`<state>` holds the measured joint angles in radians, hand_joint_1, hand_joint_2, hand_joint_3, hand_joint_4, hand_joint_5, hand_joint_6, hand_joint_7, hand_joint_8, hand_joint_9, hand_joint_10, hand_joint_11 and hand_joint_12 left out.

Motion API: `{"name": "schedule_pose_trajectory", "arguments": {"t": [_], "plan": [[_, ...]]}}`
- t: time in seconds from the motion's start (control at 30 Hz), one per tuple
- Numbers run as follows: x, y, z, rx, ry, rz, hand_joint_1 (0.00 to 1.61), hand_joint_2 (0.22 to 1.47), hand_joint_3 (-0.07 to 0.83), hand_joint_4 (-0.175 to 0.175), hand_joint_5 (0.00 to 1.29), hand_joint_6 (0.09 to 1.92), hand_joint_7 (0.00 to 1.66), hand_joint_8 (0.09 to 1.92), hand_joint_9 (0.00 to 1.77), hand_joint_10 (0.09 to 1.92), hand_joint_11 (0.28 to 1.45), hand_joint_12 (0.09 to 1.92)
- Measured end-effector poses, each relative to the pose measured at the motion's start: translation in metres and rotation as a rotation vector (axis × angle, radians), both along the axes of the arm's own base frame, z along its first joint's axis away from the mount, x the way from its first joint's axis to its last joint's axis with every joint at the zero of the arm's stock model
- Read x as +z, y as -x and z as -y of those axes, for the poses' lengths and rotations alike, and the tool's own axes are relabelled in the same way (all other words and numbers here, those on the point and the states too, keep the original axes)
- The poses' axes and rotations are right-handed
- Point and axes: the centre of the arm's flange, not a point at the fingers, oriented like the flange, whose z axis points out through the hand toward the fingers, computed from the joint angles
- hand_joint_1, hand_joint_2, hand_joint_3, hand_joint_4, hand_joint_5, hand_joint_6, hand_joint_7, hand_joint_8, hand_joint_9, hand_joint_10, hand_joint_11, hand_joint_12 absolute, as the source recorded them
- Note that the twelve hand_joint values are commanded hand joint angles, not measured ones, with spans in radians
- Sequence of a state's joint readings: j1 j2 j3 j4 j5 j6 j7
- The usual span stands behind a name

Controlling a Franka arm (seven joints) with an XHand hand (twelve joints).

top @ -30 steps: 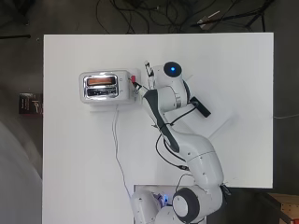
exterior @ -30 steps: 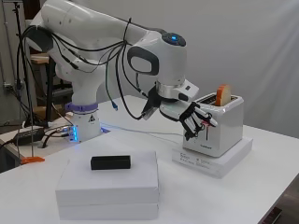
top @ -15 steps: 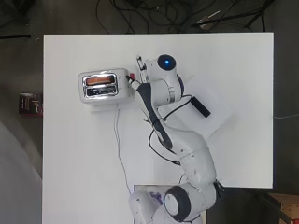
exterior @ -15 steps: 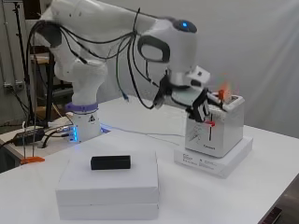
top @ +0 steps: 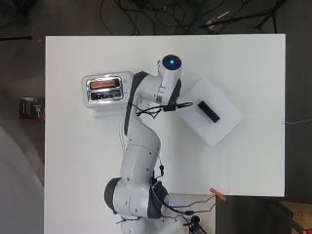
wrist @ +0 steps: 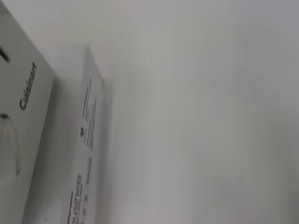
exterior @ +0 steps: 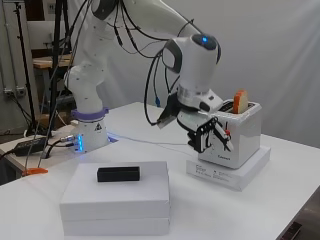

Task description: Teleoperate dual arm-hand system to toast a bread

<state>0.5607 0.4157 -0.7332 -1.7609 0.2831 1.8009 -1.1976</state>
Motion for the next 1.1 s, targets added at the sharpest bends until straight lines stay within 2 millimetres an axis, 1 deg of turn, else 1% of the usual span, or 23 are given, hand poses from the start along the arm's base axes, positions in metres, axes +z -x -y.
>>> {"name": "schedule_pose_trajectory", "arguments": {"t": [0.03,0.07,0.1,0.2,0.3,0.43,0.5,0.57,0.6,0.63,0.7,0.77,0.87,1.0,1.03,1.1], "plan": [[-0.023,-0.002,-0.001,0.010,-0.027,-0.028,0.00,1.15,0.002,-0.097,0.43,0.09,1.39,1.92,1.68,1.92,1.30,1.90],[-0.038,-0.002,-0.002,0.024,-0.056,-0.042,0.00,1.16,0.002,-0.099,0.43,0.09,1.38,1.92,1.68,1.92,1.30,1.90],[-0.046,-0.003,-0.003,0.041,-0.083,-0.044,0.00,1.16,0.001,-0.102,0.44,0.09,1.38,1.92,1.67,1.92,1.29,1.90],[-0.049,-0.004,-0.006,0.092,-0.133,-0.020,0.00,1.15,0.000,-0.108,0.45,0.09,1.36,1.92,1.67,1.92,1.28,1.90],[-0.048,-0.005,-0.015,0.141,-0.160,0.002,0.00,1.15,-0.002,-0.114,0.45,0.09,1.36,1.92,1.66,1.92,1.27,1.91],[-0.044,-0.004,-0.024,0.153,-0.165,0.009,0.00,1.15,-0.002,-0.121,0.45,0.09,1.35,1.92,1.65,1.92,1.25,1.92],[-0.046,-0.004,-0.024,0.153,-0.167,0.003,0.02,1.15,0.001,-0.119,0.47,0.09,1.38,1.92,1.65,1.92,1.26,1.92],[-0.056,-0.004,-0.019,0.140,-0.183,-0.019,0.03,1.16,0.002,-0.125,0.42,0.09,1.31,1.92,1.61,1.92,1.24,1.92],[-0.061,-0.004,-0.014,0.122,-0.184,-0.029,0.03,1.16,0.002,-0.125,0.41,0.09,1.26,1.92,1.57,1.92,1.20,1.92],[-0.065,-0.005,-0.011,0.102,-0.177,-0.042,0.03,1.16,0.001,-0.120,0.41,0.09,1.22,1.92,1.54,1.92,1.17,1.92],[-0.080,-0.005,-0.009,0.054,-0.156,-0.079,0.03,1.15,-0.001,-0.099,0.44,0.09,1.18,1.92,1.47,1.92,1.08,1.92],[-0.094,-0.002,-0.005,-0.001,-0.149,-0.109,0.04,1.15,-0.002,-0.076,0.49,0.09,1.18,1.92,1.45,1.92,1.05,1.92],[-0.113,0.003,-0.006,-0.021,-0.162,-0.142,0.05,1.15,-0.001,-0.053,0.55,0.09,1.24,1.92,1.48,1.92,1.07,1.92],[-0.134,0.007,-0.004,-0.021,-0.182,-0.170,0.12,1.18,0.002,-0.015,0.68,0.09,1.29,1.92,1.53,1.92,1.11,1.92],[-0.136,0.007,-0.005,-0.020,-0.183,-0.172,0.11,1.18,0.002,-0.012,0.69,0.09,1.30,1.92,1.53,1.92,1.11,1.92],[-0.135,0.005,-0.006,-0.018,-0.182,-0.170,0.08,1.17,-0.003,-0.032,0.60,0.09,1.31,1.92,1.54,1.92,1.12,1.92]]}}
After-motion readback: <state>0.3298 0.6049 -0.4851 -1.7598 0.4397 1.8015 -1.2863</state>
